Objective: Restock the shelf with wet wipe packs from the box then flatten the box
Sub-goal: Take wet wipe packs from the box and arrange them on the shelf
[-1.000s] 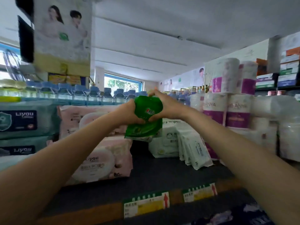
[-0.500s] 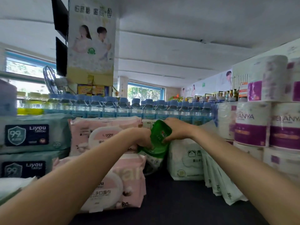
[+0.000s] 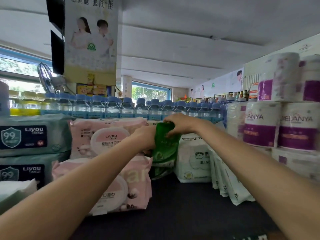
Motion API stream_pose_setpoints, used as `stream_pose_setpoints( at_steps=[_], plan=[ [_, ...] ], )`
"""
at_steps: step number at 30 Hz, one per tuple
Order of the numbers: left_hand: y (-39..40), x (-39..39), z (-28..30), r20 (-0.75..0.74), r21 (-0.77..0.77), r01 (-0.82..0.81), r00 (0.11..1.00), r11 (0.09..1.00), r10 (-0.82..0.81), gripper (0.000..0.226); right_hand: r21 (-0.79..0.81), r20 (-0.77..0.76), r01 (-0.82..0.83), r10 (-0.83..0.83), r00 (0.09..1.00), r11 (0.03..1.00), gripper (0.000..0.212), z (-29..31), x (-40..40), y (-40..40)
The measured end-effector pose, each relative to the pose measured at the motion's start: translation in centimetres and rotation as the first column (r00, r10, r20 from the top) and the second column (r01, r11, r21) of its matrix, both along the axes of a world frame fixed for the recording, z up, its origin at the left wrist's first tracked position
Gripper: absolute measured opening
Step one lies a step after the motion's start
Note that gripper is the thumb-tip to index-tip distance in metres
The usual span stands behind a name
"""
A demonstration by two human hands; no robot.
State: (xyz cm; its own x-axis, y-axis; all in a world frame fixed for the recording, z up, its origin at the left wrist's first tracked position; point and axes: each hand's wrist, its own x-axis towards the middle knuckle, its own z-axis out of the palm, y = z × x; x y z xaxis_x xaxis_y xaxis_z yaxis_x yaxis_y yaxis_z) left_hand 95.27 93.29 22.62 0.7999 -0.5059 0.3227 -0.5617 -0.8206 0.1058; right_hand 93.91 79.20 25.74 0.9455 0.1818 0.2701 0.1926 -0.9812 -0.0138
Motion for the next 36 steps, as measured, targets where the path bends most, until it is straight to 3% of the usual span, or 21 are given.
stream_pose_setpoints(
  at_steps=[3,6,12,16,19,24,28,31,33,36],
  plan=[
    [0.9,0.3,0.3,0.076,-0.004,-0.011,0.997,1.0,0.011,0.015,-0.218,0.012,0.149,-0.15,0.989,0.964,0.034,-3.3,1.8,1.8],
    [1.4,0.0,0.8,0.171,-0.022,0.008,0.985,1.0,-0.004,0.016,-0.324,0.205,0.23,-0.169,0.964,0.918,0.04,-4.5,1.8,2.0],
    [2.5,-2.9,-0.4,0.187,-0.052,0.143,0.973,0.988,-0.131,0.024,-0.147,0.324,0.291,-0.232,0.917,0.945,0.031,-3.5,-4.0,1.3],
    [2.0,-7.6,-0.5,0.234,-0.114,0.34,0.922,0.933,-0.308,0.027,-0.222,0.202,0.307,-0.265,0.943,0.925,0.027,-3.8,-11.9,1.0],
    [0.6,-12.8,-2.0,0.234,-0.098,0.514,0.844,0.852,-0.483,0.027,-0.154,0.021,0.365,-0.366,0.93,0.918,0.03,-5.4,-19.6,1.7],
    [-2.5,-24.2,-9.1,0.13,-0.055,0.813,0.582,0.58,-0.803,0.025,-0.116,-0.347,0.58,-0.58,0.737,0.807,0.032,-12.3,-35.3,3.4],
    [-4.7,-34.8,-19.4,-0.142,-0.007,0.937,0.345,0.349,-0.928,0.021,0.04,-0.467,0.798,-0.695,0.547,0.601,0.031,-21.4,-51.0,4.6],
    [-4.5,-44.3,-27.2,-0.406,0.045,0.982,0.186,0.183,-0.895,0.023,0.072,-0.593,0.946,-0.749,0.295,0.315,0.026,-30.6,-64.4,6.9],
    [-4.1,-50.1,-31.3,-0.464,0.089,0.995,0.087,0.051,-0.882,0.026,0.055,-0.738,0.991,-0.664,0.123,0.123,0.017,-36.4,-72.6,9.1],
    [-3.4,-58.5,-35.9,-0.543,0.106,0.985,-0.059,-0.138,-0.838,0.028,0.046,-0.836,0.989,-0.548,-0.04,-0.142,0.018,-42.1,-82.8,13.7]
  ],
)
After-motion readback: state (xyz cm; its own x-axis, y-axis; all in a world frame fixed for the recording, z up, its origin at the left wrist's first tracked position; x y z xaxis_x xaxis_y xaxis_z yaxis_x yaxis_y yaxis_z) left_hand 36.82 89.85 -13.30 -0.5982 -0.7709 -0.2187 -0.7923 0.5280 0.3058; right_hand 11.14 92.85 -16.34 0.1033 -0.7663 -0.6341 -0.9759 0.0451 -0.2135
